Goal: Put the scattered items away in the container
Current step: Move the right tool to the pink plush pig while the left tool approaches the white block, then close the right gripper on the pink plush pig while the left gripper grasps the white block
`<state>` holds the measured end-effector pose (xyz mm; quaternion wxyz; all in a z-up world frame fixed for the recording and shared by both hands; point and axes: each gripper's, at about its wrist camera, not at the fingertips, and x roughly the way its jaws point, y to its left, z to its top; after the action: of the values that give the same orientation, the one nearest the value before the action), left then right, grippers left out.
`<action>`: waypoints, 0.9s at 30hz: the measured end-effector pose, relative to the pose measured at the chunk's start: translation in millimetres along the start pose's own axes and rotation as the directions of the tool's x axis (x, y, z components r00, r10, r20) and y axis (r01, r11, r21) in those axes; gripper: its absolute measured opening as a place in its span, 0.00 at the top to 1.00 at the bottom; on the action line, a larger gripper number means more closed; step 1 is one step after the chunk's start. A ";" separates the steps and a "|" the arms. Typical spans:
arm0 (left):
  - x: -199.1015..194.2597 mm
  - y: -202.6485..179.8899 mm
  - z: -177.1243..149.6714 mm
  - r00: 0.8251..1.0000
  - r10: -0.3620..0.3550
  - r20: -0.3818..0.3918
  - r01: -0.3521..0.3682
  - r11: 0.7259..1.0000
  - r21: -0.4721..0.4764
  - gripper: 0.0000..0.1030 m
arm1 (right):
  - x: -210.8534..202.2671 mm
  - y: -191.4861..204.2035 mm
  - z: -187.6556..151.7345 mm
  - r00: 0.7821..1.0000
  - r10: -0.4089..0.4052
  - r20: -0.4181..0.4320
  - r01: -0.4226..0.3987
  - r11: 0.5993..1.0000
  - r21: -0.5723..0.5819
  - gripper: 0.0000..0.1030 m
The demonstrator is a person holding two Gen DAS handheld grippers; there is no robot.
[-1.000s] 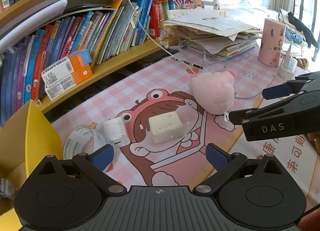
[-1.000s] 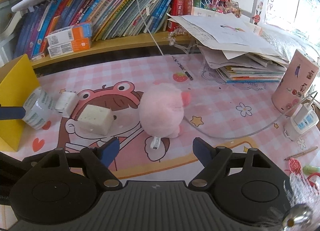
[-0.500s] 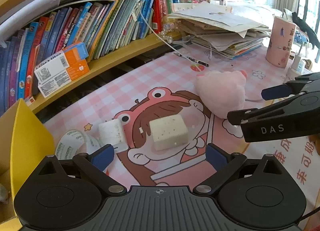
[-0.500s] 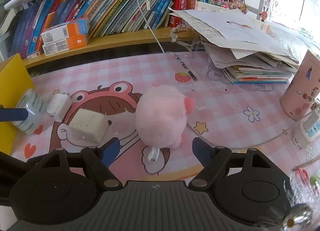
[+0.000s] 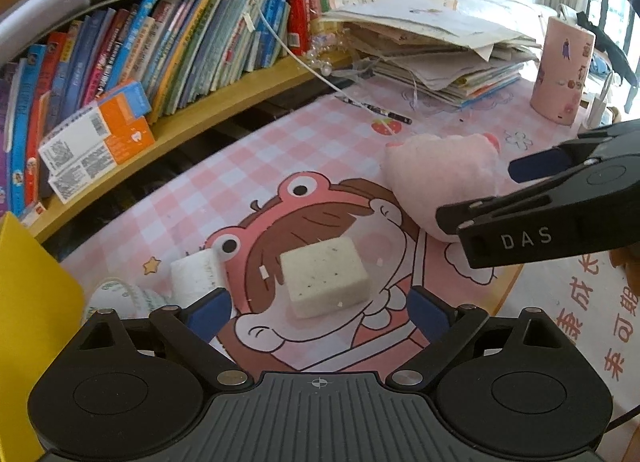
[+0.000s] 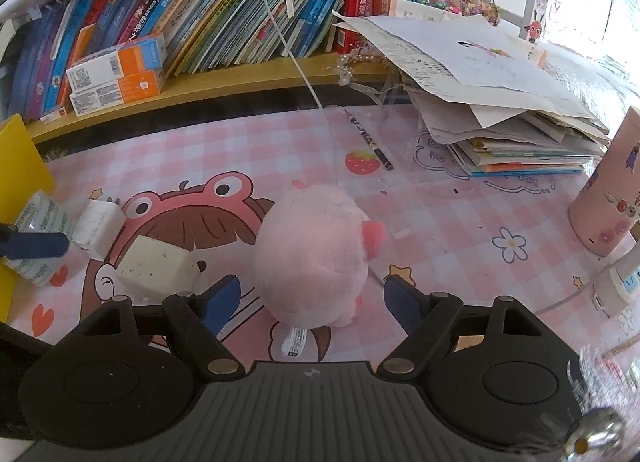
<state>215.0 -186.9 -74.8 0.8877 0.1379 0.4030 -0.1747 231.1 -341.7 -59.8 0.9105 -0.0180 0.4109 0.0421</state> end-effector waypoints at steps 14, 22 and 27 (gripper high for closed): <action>17.8 1.2 3.9 1.000 -0.010 -0.015 0.010 1.000 0.000 0.07 | 18.4 0.1 9.7 1.000 0.006 -0.020 -0.006 1.000 -0.007 0.23; 24.9 2.3 4.8 1.000 -0.016 -0.022 0.016 1.000 -0.003 0.07 | 28.5 -1.5 13.6 1.000 0.002 -0.030 -0.002 1.000 0.005 0.23; 28.2 3.4 5.9 1.000 -0.017 -0.022 0.017 1.000 -0.007 0.07 | 31.7 -1.6 15.7 1.000 0.005 -0.031 -0.005 1.000 0.007 0.23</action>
<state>237.7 -191.7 -92.2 0.8821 0.1335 0.4145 -0.1796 263.8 -340.3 -73.1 0.9040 -0.0143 0.4251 0.0427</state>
